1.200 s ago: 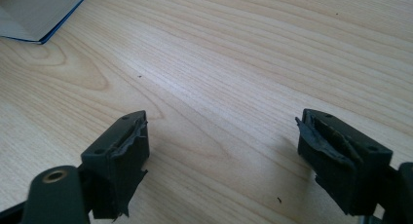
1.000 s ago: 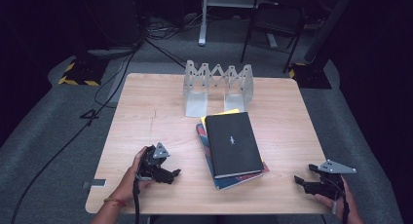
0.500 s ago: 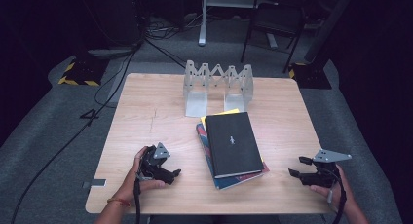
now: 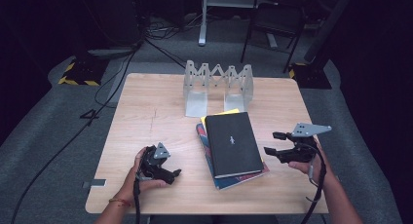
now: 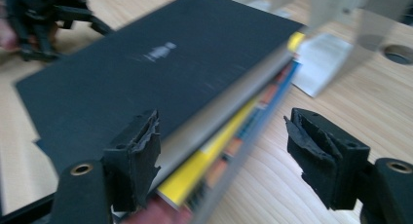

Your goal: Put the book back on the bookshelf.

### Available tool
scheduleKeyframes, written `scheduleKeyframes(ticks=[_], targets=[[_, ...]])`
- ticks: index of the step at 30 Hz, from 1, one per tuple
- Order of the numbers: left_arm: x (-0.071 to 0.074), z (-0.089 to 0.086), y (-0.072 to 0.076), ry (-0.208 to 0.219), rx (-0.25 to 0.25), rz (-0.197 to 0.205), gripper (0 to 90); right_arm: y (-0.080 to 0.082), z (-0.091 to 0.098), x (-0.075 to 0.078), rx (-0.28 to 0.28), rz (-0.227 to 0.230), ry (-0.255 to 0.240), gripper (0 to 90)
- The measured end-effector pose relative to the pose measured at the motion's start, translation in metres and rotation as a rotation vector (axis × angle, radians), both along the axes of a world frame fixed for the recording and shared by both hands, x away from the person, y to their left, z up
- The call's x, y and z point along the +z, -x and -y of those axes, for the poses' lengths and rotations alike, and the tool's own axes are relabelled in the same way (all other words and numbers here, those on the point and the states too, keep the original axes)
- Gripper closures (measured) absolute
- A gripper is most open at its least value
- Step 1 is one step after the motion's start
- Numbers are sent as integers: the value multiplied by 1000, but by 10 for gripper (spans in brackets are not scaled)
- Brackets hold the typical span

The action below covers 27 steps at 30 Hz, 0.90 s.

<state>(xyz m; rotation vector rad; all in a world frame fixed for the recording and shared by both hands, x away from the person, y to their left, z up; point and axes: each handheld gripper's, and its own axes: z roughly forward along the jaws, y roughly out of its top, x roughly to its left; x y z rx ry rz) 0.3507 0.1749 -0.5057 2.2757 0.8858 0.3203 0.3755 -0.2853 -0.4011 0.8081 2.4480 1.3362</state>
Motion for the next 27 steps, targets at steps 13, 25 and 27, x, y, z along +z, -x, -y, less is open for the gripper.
scheduleKeyframes(ticks=[13, 25, 27], targets=[[0, 2, 2, 0, -3, -1, 9, 3, -39, -7, 82, -82, 47, 236], [16, 22, 4, 47, -81, 40, 230, -16, -44, -23, 119, -211, -23, 98], [23, 30, 2, 50, -89, 60, 189, -19, -48, -24, 134, -213, -23, 81]])
